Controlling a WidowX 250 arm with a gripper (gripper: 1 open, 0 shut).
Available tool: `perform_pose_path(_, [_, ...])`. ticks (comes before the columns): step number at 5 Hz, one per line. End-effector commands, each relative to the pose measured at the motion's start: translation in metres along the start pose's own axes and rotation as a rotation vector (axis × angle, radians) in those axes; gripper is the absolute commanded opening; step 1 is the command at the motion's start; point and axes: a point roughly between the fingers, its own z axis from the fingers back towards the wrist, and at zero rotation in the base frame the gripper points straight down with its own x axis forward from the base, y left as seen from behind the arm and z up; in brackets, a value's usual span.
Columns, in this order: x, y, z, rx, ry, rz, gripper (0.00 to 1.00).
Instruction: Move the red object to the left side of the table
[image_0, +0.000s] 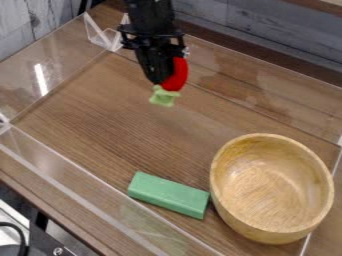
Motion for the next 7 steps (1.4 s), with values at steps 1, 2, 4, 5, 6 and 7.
perform_pose_path(1, [0.016, 0.033, 0.011, 0.055, -0.060, 0.007, 0.00])
perform_pose_path(2, [0.015, 0.062, 0.005, 0.087, -0.065, 0.017, 0.00])
perform_pose_path(4, [0.005, 0.093, -0.015, 0.132, -0.045, 0.012, 0.00])
perform_pose_path(5, [0.000, 0.101, -0.022, 0.148, -0.028, 0.005, 0.00])
perform_pose_path(6, [-0.006, 0.108, -0.028, 0.158, -0.012, -0.002, 0.00])
perform_pose_path(7, [-0.009, 0.112, -0.033, 0.164, -0.001, -0.005, 0.00])
